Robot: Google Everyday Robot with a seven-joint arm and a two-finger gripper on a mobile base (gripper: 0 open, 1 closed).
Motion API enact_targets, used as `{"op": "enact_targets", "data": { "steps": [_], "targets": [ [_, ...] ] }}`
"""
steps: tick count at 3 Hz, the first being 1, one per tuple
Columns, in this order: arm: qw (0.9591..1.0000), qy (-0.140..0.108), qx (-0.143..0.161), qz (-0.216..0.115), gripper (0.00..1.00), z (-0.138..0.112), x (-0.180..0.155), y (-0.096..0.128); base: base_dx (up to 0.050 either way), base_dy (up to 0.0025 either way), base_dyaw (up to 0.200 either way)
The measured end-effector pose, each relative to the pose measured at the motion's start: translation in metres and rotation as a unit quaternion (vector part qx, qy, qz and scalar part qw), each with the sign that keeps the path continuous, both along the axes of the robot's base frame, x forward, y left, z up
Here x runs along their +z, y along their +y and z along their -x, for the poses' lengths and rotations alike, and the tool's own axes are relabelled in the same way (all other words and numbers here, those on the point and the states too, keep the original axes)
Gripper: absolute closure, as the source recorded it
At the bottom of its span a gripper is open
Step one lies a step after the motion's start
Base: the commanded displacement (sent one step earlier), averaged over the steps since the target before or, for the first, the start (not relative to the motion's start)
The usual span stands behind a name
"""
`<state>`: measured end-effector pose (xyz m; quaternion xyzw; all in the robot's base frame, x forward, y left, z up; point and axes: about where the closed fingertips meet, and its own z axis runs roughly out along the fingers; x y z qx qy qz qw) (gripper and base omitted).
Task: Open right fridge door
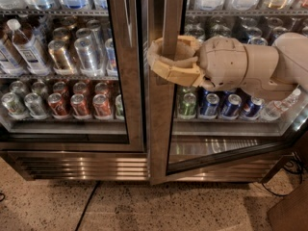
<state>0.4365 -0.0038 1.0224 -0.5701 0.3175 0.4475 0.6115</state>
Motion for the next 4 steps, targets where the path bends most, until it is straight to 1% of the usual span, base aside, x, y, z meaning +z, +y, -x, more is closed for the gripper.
{"op": "enact_targets", "data": {
  "steps": [2,3,4],
  "targets": [
    [1.0,0.0,-0.003,0.002,0.13,-0.0004,0.0005,0.001,0.0,0.0,0.0],
    [1.0,0.0,-0.003,0.002,0.0,0.0008,-0.0021,0.0003,0.0,0.0,0.0],
    [1.0,0.0,-0.003,0.002,0.0,0.0017,-0.0032,0.0015,0.0,0.0,0.0]
  ]
}}
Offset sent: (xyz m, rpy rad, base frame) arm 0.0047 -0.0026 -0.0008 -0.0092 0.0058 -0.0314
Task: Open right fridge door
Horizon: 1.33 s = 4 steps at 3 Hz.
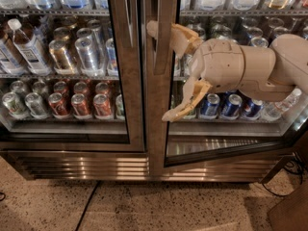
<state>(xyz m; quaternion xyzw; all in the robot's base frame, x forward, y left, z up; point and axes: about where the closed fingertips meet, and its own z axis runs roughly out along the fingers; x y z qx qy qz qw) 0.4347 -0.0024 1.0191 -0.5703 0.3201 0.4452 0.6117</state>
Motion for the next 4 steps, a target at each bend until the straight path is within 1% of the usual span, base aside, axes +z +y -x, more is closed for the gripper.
{"op": "enact_targets", "data": {
  "steps": [1,2,3,4],
  "targets": [
    [0.9993,0.002,-0.038,0.005,0.0,-0.006,0.004,-0.005,0.0,0.0,0.0],
    [0.9964,0.004,-0.084,-0.002,0.0,-0.015,0.006,-0.019,0.0,0.0,0.0],
    [0.9909,0.007,-0.133,-0.019,0.0,-0.023,0.004,-0.043,0.0,0.0,0.0],
    [0.9896,0.009,-0.142,-0.021,0.0,-0.027,0.003,-0.05,0.0,0.0,0.0]
  ]
}}
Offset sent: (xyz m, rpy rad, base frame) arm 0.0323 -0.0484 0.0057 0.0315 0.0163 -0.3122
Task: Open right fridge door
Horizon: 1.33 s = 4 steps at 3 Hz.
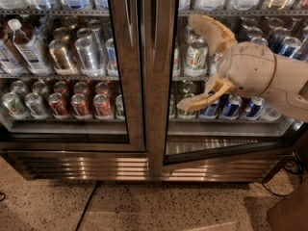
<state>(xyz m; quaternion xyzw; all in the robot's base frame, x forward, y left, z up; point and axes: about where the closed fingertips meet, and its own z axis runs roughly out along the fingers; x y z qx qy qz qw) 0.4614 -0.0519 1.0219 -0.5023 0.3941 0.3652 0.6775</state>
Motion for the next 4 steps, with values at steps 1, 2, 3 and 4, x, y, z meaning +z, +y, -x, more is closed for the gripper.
{"op": "enact_targets", "data": {
  "steps": [1,2,3,4],
  "targets": [
    [0.9996,0.012,0.016,0.019,0.0,0.0,-0.005,0.008,0.0,0.0,0.0],
    [0.9996,0.012,0.016,0.019,0.0,0.0,-0.005,0.008,0.0,0.0,0.0],
    [0.998,0.047,0.009,0.043,0.0,0.015,-0.02,0.015,0.0,0.0,0.0],
    [0.9976,0.053,0.011,0.043,0.0,0.026,-0.02,0.02,0.0,0.0,0.0]
  ]
}}
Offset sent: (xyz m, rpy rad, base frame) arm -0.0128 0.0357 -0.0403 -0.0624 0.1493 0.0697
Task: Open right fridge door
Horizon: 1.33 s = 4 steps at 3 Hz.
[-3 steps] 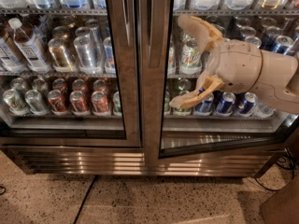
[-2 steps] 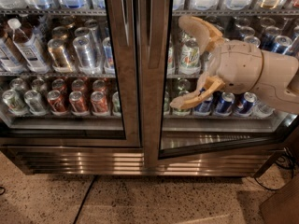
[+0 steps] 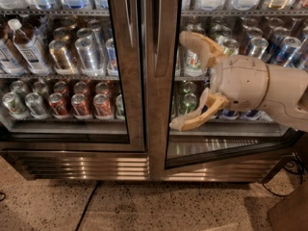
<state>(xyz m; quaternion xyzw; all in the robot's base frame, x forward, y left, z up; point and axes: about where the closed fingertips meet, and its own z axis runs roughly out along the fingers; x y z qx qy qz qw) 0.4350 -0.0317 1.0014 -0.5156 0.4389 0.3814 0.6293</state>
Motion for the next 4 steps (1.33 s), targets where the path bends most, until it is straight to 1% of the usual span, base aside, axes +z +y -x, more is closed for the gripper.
{"op": "enact_targets", "data": {
  "steps": [1,2,3,4],
  "targets": [
    [0.9999,-0.002,-0.006,0.013,0.0,0.0009,0.0038,0.0011,0.0,0.0,0.0],
    [0.9966,0.012,-0.022,0.079,0.0,-0.0022,0.0012,0.0076,0.0,0.0,0.0],
    [0.9949,0.014,-0.027,0.096,0.0,-0.0021,0.0014,0.0076,0.0,0.0,0.0],
    [0.9874,0.023,-0.039,0.151,0.0,-0.0036,0.0019,0.0094,0.0,0.0,0.0]
  ]
}}
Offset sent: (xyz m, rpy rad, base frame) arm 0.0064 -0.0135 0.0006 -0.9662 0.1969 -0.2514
